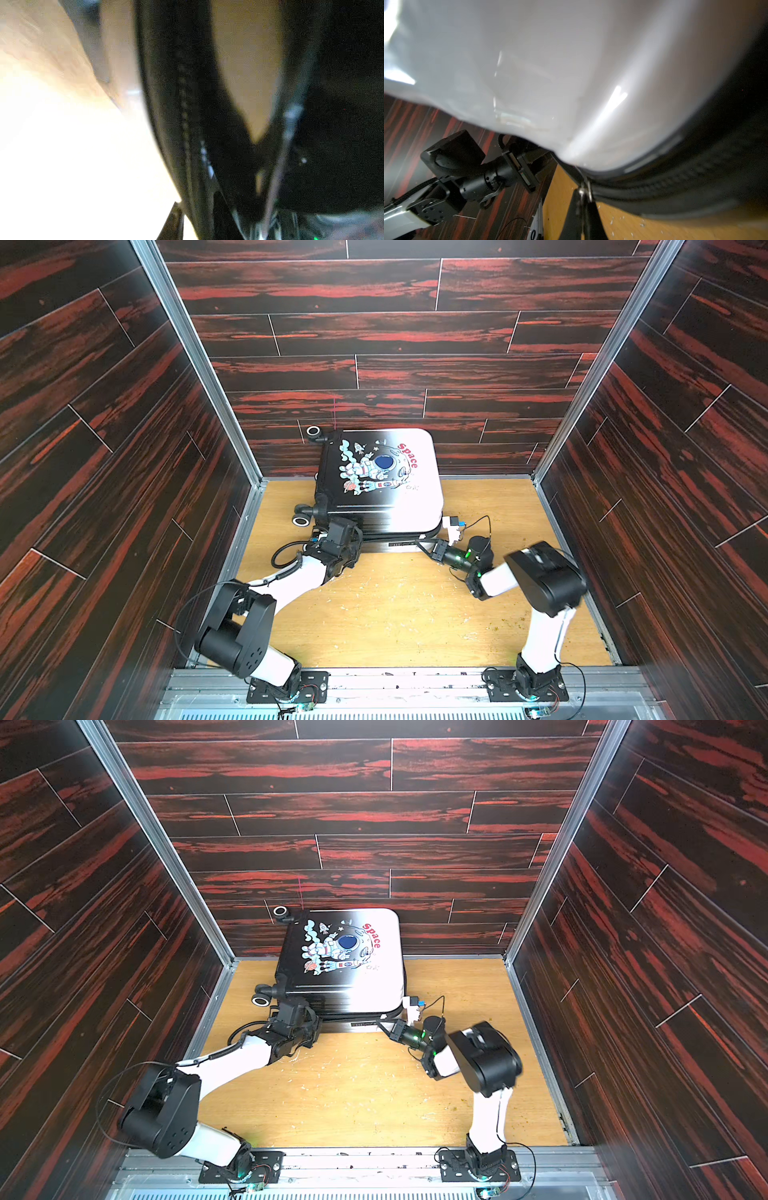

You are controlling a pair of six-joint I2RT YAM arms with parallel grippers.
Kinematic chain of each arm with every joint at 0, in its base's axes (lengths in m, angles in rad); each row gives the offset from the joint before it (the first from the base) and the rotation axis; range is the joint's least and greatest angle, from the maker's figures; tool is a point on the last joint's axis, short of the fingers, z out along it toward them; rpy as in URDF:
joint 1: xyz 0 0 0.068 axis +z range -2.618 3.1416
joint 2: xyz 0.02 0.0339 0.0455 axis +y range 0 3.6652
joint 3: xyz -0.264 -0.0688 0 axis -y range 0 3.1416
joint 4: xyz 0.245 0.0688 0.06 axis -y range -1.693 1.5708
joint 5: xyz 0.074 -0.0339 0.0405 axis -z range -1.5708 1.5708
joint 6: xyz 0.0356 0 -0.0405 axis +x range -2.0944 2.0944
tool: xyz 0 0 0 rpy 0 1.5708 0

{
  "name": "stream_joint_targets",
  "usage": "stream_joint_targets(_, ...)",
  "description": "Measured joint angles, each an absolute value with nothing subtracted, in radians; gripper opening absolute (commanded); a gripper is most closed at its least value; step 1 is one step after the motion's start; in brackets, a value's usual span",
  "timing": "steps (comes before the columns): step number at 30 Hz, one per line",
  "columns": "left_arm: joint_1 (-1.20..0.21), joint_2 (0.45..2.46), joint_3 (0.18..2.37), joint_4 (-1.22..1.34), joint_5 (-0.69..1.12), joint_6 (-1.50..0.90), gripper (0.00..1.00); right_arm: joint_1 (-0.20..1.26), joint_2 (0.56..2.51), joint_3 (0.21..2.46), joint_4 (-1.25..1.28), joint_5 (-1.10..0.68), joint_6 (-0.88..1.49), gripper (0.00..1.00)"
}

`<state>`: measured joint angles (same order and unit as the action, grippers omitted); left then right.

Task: Open the suitcase zippers
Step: Unzip the zipper on the suitcase.

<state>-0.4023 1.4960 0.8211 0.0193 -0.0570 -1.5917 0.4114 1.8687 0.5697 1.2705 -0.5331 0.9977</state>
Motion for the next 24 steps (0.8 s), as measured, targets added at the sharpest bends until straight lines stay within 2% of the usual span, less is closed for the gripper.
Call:
stream_joint_targets(9, -0.366, 1.438, 0.818, -0.089, -0.022, -1.514, 0.08, 0.401, 1.684, 0.554, 0.932, -0.542, 0.868, 0.00)
stream_joint_targets(16, -0.327, 1.335, 0.796, -0.178, -0.030, -1.399, 0.04, 0.402, 1.506, 0.554, 0.654, -0.452, 0.719, 0.00)
stream_joint_targets(24, -0.220, 1.229, 0.764, -0.426, -0.242, -1.255, 0.00, 0.347, 1.342, 0.465, 0.456, -0.241, 0.611, 0.00)
